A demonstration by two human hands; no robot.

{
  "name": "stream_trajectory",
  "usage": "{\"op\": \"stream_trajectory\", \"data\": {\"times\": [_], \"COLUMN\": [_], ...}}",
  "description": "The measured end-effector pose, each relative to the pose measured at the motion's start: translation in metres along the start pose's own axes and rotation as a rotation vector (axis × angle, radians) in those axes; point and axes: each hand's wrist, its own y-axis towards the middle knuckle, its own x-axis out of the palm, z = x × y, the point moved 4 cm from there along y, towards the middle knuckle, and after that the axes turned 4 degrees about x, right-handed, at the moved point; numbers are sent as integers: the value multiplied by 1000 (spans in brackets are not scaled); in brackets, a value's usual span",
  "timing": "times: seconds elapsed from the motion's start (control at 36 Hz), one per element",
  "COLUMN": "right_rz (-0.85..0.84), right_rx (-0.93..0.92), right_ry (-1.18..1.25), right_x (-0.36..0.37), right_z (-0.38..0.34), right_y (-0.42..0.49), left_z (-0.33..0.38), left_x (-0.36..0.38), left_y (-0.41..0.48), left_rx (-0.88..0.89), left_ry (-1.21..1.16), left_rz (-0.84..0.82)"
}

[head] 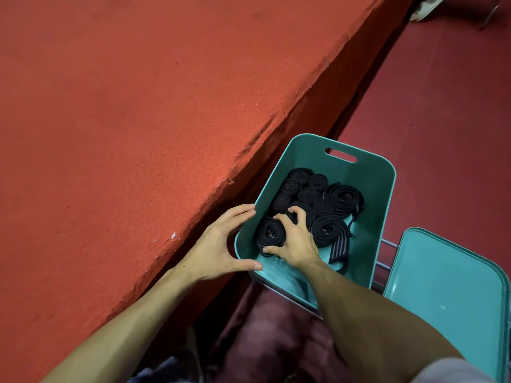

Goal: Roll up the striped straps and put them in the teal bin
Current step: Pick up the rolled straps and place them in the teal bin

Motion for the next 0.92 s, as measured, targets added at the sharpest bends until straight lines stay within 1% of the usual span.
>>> {"op": "stream_trajectory", "data": {"times": [0.19,0.44,0.53,0.61,0.69,0.78,0.92], "right_rz": [40,-66,-80,-43,-72,-33,50], "right_rx": [24,-20,-21,13,1,-45,-253], "right_ry": [50,118,75,-5,-77,-85,-104], "right_x": [1,-2,-11,-27,-47,-77,-116], "right_z": [-3,6,2,-3,-15,-37,-106], "right_y": [2,1,-1,-1,0,-4,-19], "left_z": [1,4,7,14,25,46,76], "left_x": [-2,-2,-5,-8,-13,-26,-74], "left_y": [3,5,12,20,30,36,27], "left_rx": [-8,-38,-44,-56,-32,-13,-18], "left_ry": [29,59,137,230,344,365,387], "left_rz": [-12,-55,-103,-156,-167,-144,-73]}}
